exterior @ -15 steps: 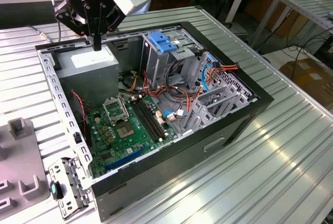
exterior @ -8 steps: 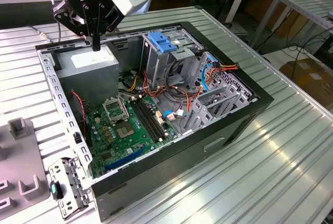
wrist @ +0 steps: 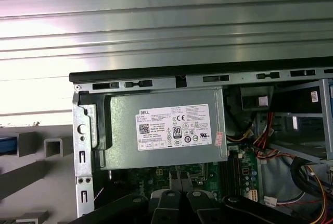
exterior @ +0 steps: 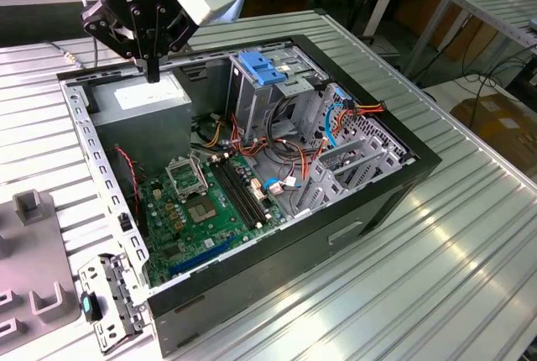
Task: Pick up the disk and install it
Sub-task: 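Reach for the disk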
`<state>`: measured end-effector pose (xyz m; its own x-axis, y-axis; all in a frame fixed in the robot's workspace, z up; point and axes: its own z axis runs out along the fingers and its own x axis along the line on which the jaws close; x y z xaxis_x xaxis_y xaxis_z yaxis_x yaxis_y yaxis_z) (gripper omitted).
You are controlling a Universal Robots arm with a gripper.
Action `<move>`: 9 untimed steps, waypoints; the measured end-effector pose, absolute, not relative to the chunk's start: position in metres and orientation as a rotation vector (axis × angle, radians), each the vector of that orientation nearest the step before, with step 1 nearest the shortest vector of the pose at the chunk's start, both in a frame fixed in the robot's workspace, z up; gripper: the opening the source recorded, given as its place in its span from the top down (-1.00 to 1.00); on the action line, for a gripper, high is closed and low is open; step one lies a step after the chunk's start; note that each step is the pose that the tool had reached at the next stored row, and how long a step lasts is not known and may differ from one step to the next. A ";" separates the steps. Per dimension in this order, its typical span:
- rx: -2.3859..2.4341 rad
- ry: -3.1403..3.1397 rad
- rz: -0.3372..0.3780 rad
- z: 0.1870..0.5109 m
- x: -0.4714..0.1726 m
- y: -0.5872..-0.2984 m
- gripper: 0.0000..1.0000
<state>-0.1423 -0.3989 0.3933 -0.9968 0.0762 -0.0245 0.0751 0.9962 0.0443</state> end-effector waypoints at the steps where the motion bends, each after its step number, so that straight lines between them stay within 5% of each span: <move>1: 0.118 3.112 0.068 0.393 -0.143 -0.399 0.79; 9: 0.118 3.112 0.068 0.393 -0.146 -0.399 0.79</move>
<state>-0.1464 -0.3989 0.3932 -0.9968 0.0762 -0.0245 0.0751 0.9962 0.0444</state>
